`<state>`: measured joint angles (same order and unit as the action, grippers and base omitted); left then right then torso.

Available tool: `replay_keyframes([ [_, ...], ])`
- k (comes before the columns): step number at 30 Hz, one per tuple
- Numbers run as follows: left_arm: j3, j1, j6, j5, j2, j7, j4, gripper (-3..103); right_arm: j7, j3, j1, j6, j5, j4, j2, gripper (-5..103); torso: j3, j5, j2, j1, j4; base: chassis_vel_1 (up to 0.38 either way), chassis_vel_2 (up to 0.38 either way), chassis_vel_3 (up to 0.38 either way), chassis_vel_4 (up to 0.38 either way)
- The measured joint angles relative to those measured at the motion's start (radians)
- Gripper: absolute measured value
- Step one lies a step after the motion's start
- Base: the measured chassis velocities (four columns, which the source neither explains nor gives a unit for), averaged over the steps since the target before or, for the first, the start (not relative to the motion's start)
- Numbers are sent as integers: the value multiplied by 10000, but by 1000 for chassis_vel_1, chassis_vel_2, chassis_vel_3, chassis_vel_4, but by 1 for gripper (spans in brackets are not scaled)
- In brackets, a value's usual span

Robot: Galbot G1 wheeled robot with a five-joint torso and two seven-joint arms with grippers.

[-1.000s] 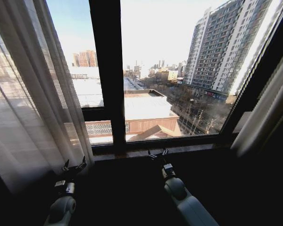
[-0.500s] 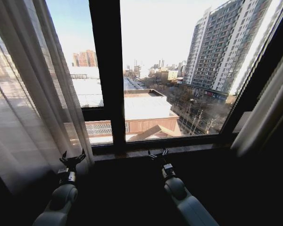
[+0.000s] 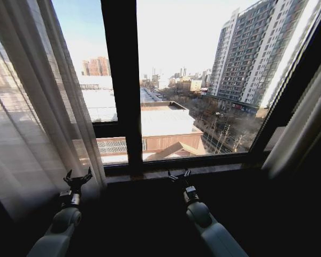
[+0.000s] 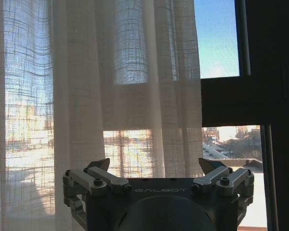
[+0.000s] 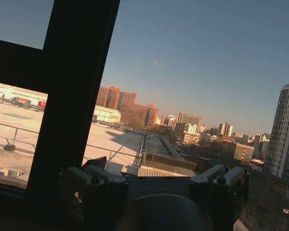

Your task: Open the curtains by pulling them apart, changing their state from closed to fully open.

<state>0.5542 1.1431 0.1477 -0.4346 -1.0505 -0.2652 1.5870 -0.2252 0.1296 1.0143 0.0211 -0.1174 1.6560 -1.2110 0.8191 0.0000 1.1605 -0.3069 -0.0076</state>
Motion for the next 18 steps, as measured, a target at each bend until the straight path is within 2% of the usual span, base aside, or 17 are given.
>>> replay_keyframes([
  [14, 234, 326, 81, 110, -175, -202, 129, 100, 0, 0, 0, 0, 0, 0, 0, 100, -1, 0, 0, 0, 1, 0, 0, 0, 0],
  [18, 293, 348, 145, 81, -120, -215, 125, 100, 0, 0, 0, 0, 0, 0, 0, 100, -2, 0, 1, 3, 1, -74, 95, 80, -60],
])
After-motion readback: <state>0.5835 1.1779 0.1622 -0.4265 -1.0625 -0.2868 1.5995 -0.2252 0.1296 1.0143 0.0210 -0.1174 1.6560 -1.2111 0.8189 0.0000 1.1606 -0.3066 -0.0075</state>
